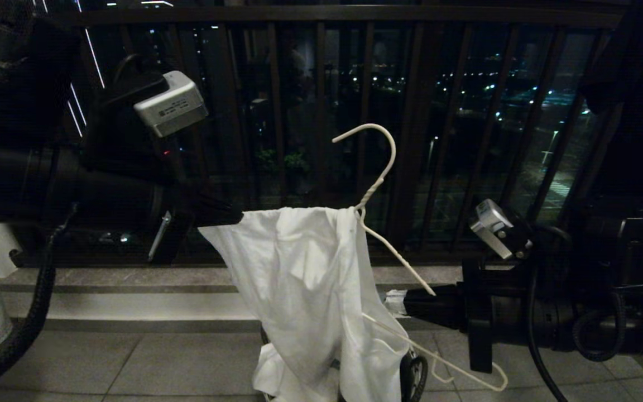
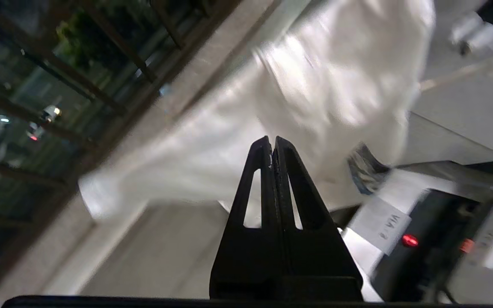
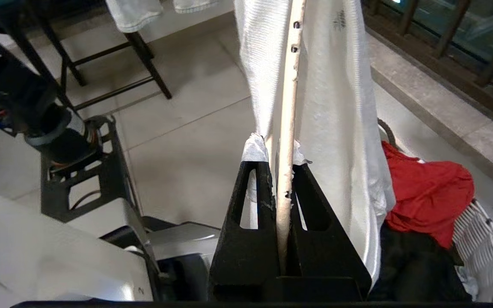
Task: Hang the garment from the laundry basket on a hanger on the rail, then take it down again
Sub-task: Hang the clothes on the clothes rack
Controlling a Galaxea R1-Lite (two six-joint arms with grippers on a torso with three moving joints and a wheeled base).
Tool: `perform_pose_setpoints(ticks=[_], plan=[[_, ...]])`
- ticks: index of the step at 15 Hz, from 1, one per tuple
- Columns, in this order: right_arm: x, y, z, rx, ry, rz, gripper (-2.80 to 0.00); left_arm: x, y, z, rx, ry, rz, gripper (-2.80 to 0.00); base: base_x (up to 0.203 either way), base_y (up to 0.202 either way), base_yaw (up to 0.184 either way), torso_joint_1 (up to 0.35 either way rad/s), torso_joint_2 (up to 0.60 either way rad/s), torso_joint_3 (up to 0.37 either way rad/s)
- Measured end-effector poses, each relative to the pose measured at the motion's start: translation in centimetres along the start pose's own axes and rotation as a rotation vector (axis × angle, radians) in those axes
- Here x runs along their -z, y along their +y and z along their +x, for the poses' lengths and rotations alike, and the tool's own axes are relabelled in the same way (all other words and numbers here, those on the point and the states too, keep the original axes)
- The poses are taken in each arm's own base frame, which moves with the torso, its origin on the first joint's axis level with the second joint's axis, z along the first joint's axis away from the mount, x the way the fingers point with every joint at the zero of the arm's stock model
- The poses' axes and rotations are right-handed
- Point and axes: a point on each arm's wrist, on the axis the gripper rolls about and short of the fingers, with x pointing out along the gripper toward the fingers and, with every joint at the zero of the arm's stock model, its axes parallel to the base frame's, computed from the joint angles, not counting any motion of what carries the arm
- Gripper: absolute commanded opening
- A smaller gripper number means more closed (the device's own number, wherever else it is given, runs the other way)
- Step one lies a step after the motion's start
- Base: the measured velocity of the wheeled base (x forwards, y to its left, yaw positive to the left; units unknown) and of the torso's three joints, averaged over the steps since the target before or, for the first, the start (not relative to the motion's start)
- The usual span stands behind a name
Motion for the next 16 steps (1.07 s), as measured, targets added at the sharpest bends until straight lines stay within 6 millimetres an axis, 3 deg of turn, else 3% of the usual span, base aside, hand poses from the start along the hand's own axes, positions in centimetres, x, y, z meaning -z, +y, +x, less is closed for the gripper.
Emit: perform_pose_setpoints(ticks=[1, 2, 9, 16], plan=[[0.0, 0.0, 0.0, -0.001, 0.000, 0.000, -2.80, -0.3, 0.4, 0.5, 0.005, -0.006, 0.011, -2.80, 0.000, 0.000, 0.000, 0.000, 0.00, 0.000], [0.0, 0.0, 0.0, -0.001, 0.001, 0.001, -2.80, -0.6, 0.7, 1.0, 0.016, -0.011, 0.030, 0.00, 0.000, 0.000, 0.000, 0.000, 0.00, 0.000], [0.0, -0.1, 0.1, 0.015, 0.002, 0.001, -2.80, -1.3, 3.2, 4.7, 0.146, -0.063, 0.168, 0.00, 0.000, 0.000, 0.000, 0.000, 0.00, 0.000], [0.0, -0.3, 0.0, 0.022, 0.003, 0.001, -2.80, -0.4, 3.4, 6.2, 0.300, -0.058, 0.169, 0.00, 0.000, 0.000, 0.000, 0.000, 0.00, 0.000]])
